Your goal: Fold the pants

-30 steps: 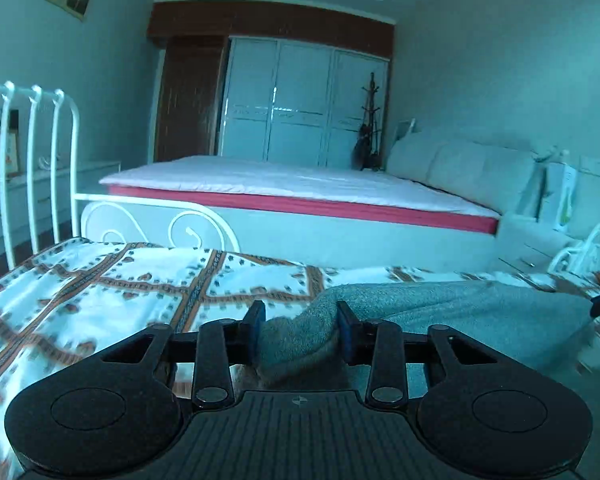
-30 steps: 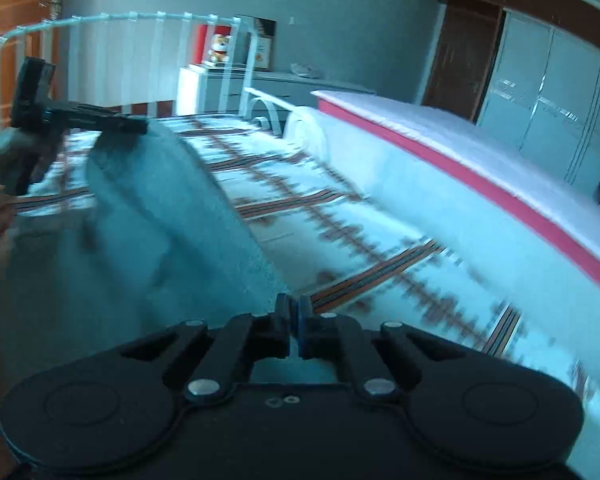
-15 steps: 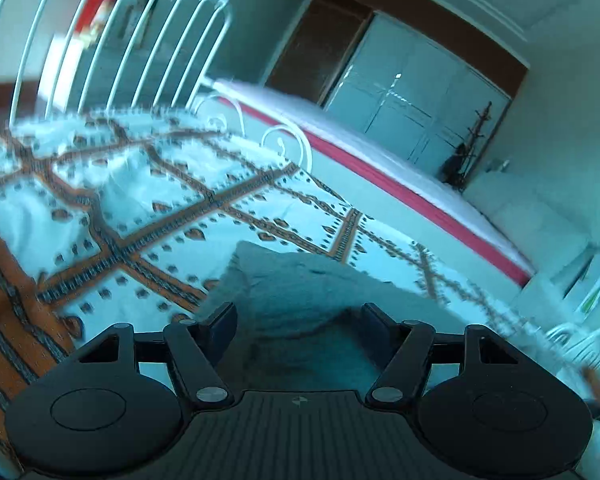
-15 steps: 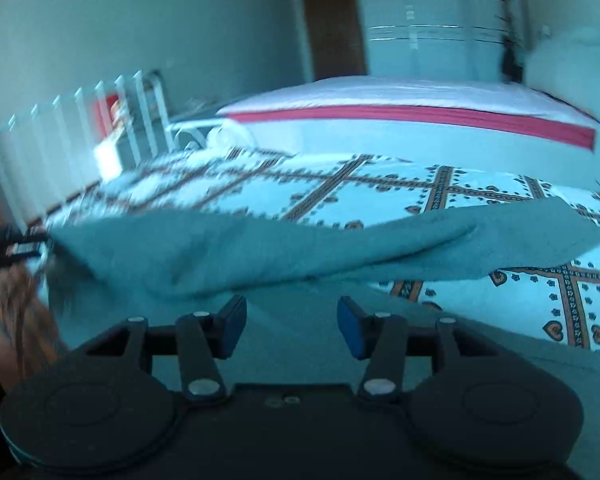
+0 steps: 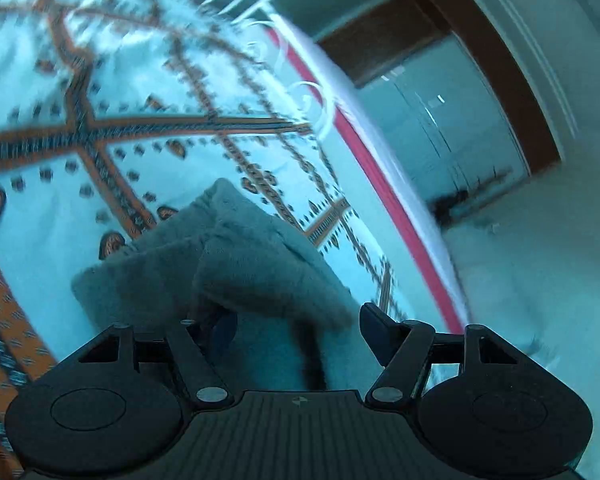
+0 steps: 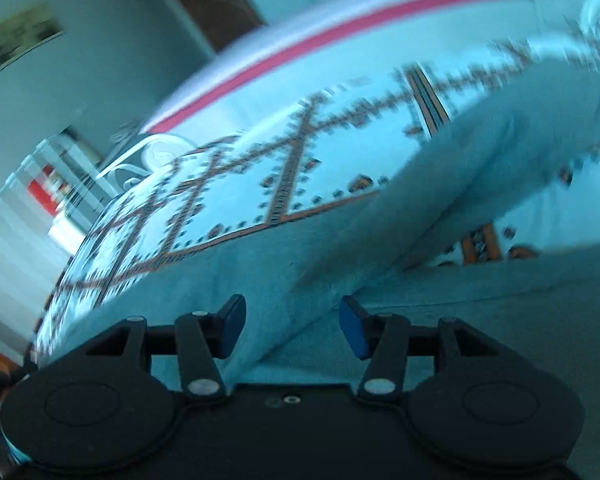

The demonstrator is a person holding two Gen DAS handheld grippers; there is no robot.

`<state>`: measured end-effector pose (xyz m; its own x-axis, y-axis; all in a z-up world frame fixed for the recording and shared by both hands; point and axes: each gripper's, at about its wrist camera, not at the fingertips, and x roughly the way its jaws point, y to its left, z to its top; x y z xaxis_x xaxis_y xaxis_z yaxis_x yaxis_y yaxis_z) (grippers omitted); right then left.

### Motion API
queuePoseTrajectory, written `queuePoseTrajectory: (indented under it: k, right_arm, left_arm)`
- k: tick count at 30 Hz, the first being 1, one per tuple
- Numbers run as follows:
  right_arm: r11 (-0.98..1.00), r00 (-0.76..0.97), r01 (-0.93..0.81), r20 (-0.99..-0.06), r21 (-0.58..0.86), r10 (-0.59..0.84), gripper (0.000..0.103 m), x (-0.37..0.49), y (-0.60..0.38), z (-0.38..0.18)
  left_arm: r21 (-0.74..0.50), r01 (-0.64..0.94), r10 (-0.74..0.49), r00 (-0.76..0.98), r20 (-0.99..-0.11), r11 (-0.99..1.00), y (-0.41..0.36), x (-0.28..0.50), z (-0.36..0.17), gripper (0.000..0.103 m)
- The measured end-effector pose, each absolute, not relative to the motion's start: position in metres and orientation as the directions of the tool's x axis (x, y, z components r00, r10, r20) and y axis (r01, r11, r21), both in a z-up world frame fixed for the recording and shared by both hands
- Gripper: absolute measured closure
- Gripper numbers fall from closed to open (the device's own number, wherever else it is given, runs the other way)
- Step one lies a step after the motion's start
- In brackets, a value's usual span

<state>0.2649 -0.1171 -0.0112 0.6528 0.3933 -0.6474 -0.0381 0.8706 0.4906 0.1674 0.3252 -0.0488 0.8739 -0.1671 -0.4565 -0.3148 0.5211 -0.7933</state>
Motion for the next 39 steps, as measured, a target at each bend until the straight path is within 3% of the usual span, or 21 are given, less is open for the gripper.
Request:
queuePoseTrajectory:
  k: [2,4,5,6,8,11,12,14,15,17,19,22,26,28,29,31,32,34,36,37,39]
  right_arm:
    - [0.848,0.617,0.041,-0.681,0.529,0.395,0.048,0.287,-0.115,-0.021]
    - [0.839,0.567,0.112,-0.727,0.533,0.387,0.073,0.303,-0.116,-0.034]
    - [0.829,0.565,0.111,-0.721,0.548,0.401,0.096,0.306,-0.118,-0.036]
    - [0.829,0.571,0.102,-0.715,0.55,0.404,0.102,0.306,-0.12,-0.035]
    - [0.821,0.65,0.015,-0.63,0.57,0.426,0.103,0.293,-0.129,-0.012]
    - [0.813,0.791,-0.19,-0.405,0.551,0.459,0.103,0.238,-0.148,0.04]
    - [0.812,0.804,-0.238,-0.36,0.533,0.473,0.103,0.218,-0.156,0.047]
    - [0.811,0.789,-0.279,-0.358,0.515,0.499,0.101,0.184,-0.169,0.036]
    - [0.82,0.763,-0.272,-0.406,0.503,0.503,0.096,0.173,-0.169,0.019]
    - [0.853,0.64,-0.238,-0.586,0.465,0.497,0.092,0.17,-0.158,-0.03]
    - [0.852,0.599,-0.181,-0.632,0.492,0.492,0.092,0.162,-0.158,-0.061]
    - [0.822,0.649,-0.114,-0.584,0.558,0.487,0.08,0.15,-0.168,-0.061]
    - [0.81,0.682,-0.042,-0.576,0.585,0.451,0.058,0.163,-0.18,-0.052]
    - [0.792,0.694,0.011,-0.574,0.611,0.434,0.049,0.172,-0.185,-0.052]
    - [0.791,0.684,0.038,-0.593,0.61,0.425,0.05,0.179,-0.186,-0.054]
    - [0.794,0.655,0.059,-0.624,0.605,0.426,0.092,0.194,-0.185,-0.051]
    - [0.791,0.649,0.055,-0.624,0.609,0.436,0.099,0.195,-0.186,-0.049]
    - [0.779,0.703,-0.029,-0.541,0.627,0.462,0.1,0.182,-0.192,-0.027]
    - [0.811,0.735,-0.124,-0.496,0.572,0.462,0.1,0.156,-0.191,-0.003]
    - [0.809,0.73,-0.154,-0.487,0.567,0.48,0.1,0.145,-0.193,0.001]
    - [0.822,0.696,-0.178,-0.521,0.541,0.494,0.099,0.131,-0.191,-0.015]
  left_arm:
    - [-0.816,-0.335,-0.173,0.872,-0.458,0.471,0.331,0.177,-0.056,0.036]
    - [-0.821,-0.338,-0.171,0.874,-0.456,0.46,0.335,0.187,-0.056,0.043]
    - [-0.814,-0.337,-0.165,0.873,-0.458,0.473,0.337,0.192,-0.053,0.073]
    - [-0.812,-0.307,-0.18,0.878,-0.443,0.497,0.339,0.199,-0.046,0.077]
    - [-0.797,-0.12,-0.213,0.931,-0.298,0.592,0.338,0.205,-0.015,0.079]
    - [-0.662,0.18,-0.3,0.951,-0.07,0.728,0.331,0.189,0.025,0.079]
    - [-0.633,0.174,-0.313,0.943,-0.114,0.754,0.332,0.187,0.022,0.079]
    - [-0.624,0.054,-0.316,0.894,-0.317,0.78,0.336,0.191,-0.01,0.079]
    - [-0.577,-0.035,-0.274,0.855,-0.44,0.816,0.335,0.19,-0.029,0.079]
    - [-0.556,-0.143,-0.248,0.786,-0.567,0.819,0.335,0.185,-0.06,0.079]
    - [-0.622,-0.167,-0.254,0.809,-0.53,0.765,0.341,0.169,-0.073,0.078]
    - [-0.654,-0.193,-0.24,0.825,-0.512,0.731,0.342,0.167,-0.071,0.072]
    - [-0.685,-0.217,-0.229,0.836,-0.498,0.695,0.342,0.177,-0.074,0.054]
    - [-0.676,-0.236,-0.213,0.833,-0.51,0.698,0.34,0.179,-0.074,0.054]
    - [-0.66,-0.242,-0.201,0.83,-0.52,0.711,0.337,0.182,-0.074,0.054]
    - [-0.641,-0.245,-0.181,0.833,-0.523,0.728,0.335,0.18,-0.07,0.073]
    - [-0.655,-0.22,-0.19,0.848,-0.494,0.723,0.338,0.177,-0.066,0.08]
    - [-0.692,-0.125,-0.222,0.894,-0.39,0.711,0.344,0.168,-0.052,0.08]
    - [-0.662,-0.075,-0.223,0.908,-0.354,0.745,0.348,0.159,-0.038,0.08]
    - [-0.649,-0.067,-0.229,0.904,-0.361,0.758,0.352,0.157,-0.037,0.08]
    - [-0.6,-0.116,-0.24,0.844,-0.48,0.792,0.356,0.163,-0.05,0.08]
